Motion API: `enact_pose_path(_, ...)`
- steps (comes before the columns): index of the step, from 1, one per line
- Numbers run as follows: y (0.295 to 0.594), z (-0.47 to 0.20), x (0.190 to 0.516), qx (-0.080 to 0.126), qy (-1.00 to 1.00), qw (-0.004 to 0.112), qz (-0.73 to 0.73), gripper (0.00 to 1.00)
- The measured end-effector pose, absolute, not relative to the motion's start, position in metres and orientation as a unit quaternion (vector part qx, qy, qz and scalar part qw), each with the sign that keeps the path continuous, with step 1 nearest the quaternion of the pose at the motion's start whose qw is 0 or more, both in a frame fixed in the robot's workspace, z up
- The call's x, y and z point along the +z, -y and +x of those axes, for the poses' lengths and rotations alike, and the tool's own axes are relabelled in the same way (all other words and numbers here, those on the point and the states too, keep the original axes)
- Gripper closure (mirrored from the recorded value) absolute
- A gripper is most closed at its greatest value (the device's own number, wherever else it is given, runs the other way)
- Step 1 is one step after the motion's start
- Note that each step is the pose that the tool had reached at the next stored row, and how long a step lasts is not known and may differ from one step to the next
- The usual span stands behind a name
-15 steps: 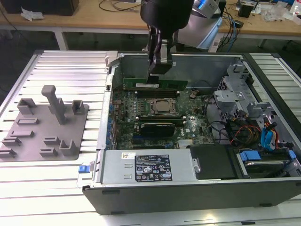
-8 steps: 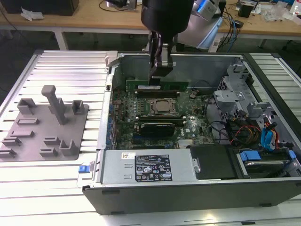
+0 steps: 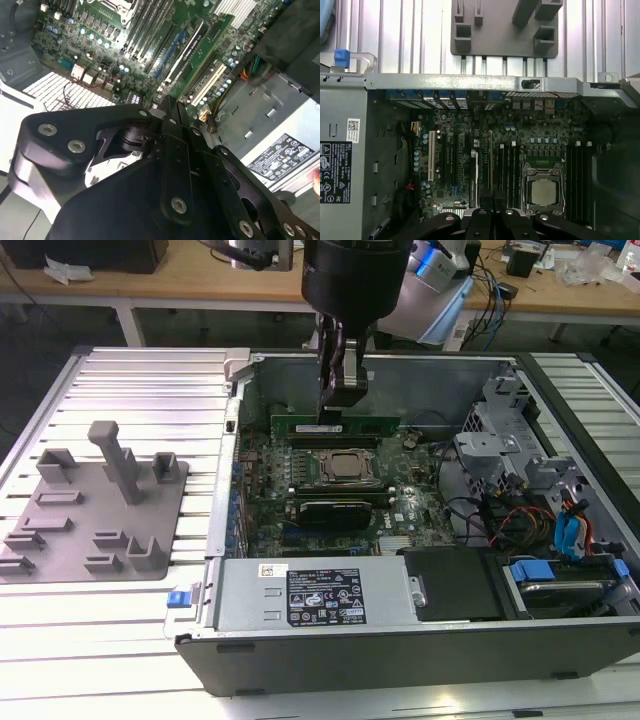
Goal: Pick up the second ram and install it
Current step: 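Pick up the second ram and move it above second insertion slot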
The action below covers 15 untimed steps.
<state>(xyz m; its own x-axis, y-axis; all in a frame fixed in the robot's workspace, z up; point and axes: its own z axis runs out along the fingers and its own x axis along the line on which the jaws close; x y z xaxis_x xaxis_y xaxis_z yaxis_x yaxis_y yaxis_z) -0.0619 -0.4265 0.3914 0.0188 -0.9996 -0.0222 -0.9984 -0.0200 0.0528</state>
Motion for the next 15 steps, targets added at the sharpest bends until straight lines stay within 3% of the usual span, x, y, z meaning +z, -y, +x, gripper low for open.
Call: enact_pose_path(15, 0.4, -0.044, 0.358, -0.023, 0.698, 0.012, 0.716, 0.9)
